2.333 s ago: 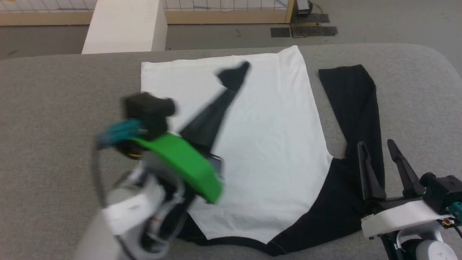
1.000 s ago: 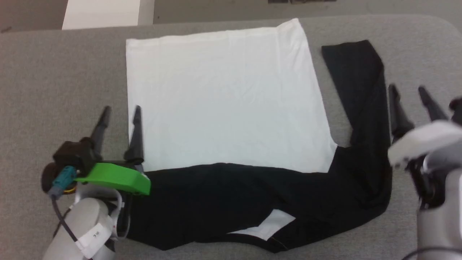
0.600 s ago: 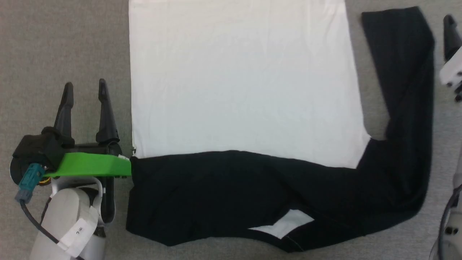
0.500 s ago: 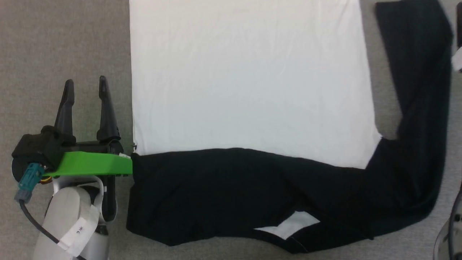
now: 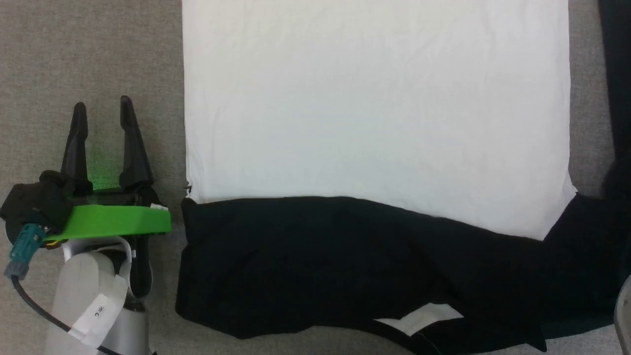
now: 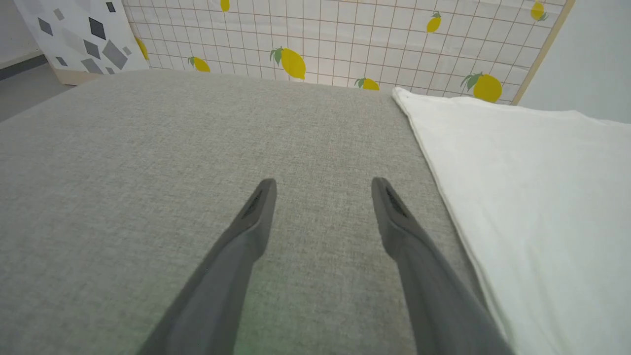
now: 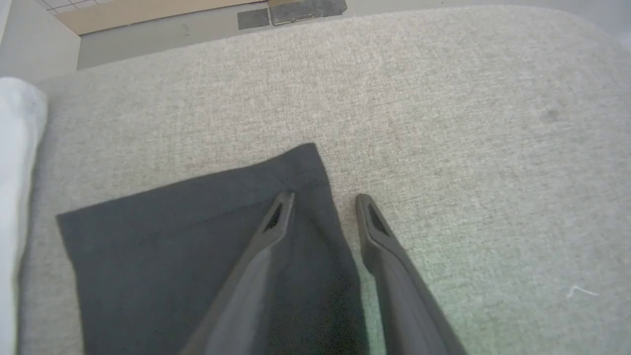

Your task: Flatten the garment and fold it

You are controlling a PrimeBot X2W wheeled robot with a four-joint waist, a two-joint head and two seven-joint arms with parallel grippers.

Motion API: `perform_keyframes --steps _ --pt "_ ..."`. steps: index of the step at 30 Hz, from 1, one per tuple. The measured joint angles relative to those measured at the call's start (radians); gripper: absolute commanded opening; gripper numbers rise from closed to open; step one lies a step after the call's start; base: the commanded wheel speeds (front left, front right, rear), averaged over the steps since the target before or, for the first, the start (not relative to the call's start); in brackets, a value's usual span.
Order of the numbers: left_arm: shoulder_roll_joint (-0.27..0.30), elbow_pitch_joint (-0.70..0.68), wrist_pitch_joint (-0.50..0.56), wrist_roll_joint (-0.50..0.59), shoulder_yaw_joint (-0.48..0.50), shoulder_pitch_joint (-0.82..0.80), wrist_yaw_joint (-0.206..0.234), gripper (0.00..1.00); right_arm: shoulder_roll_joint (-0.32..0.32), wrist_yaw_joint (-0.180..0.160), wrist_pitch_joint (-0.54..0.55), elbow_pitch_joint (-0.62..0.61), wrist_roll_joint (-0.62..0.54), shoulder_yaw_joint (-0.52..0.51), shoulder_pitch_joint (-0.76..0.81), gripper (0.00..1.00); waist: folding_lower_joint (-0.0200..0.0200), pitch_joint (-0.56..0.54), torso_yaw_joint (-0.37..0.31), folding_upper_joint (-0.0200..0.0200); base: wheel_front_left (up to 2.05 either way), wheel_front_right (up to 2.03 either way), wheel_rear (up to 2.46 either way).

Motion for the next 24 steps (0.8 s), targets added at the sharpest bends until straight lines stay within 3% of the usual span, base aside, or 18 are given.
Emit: perform_keyframes --steps 3,13,20,24 --pt "-0.008 0.009 0.000 0.010 0.020 0.004 -0.011 1.00 -0.004 0.000 -0.004 -0.023 0.007 0.026 0.035 0.00 0.0000 -0.015 0.001 0.0000 0.00 0.00 0.00" --pt "-0.024 0.061 0.000 0.053 0.069 0.093 -0.030 1.00 -0.024 0.000 -0.193 -0.165 0.068 0.010 0.306 0.00 -0.0001 -0.149 -0.024 0.0000 0.00 0.00 0.00" --pt "-0.025 0.080 0.000 0.070 0.086 0.182 -0.036 1.00 -0.006 0.000 -0.232 -0.369 0.132 0.004 0.514 0.00 -0.0002 -0.283 -0.057 0.0001 0.00 0.00 0.00" --pt "-0.026 0.080 0.000 0.073 0.094 0.222 -0.038 1.00 0.020 0.000 -0.227 -0.519 0.156 0.050 0.602 0.00 -0.0002 -0.354 -0.081 0.0001 0.00 0.00 0.00"
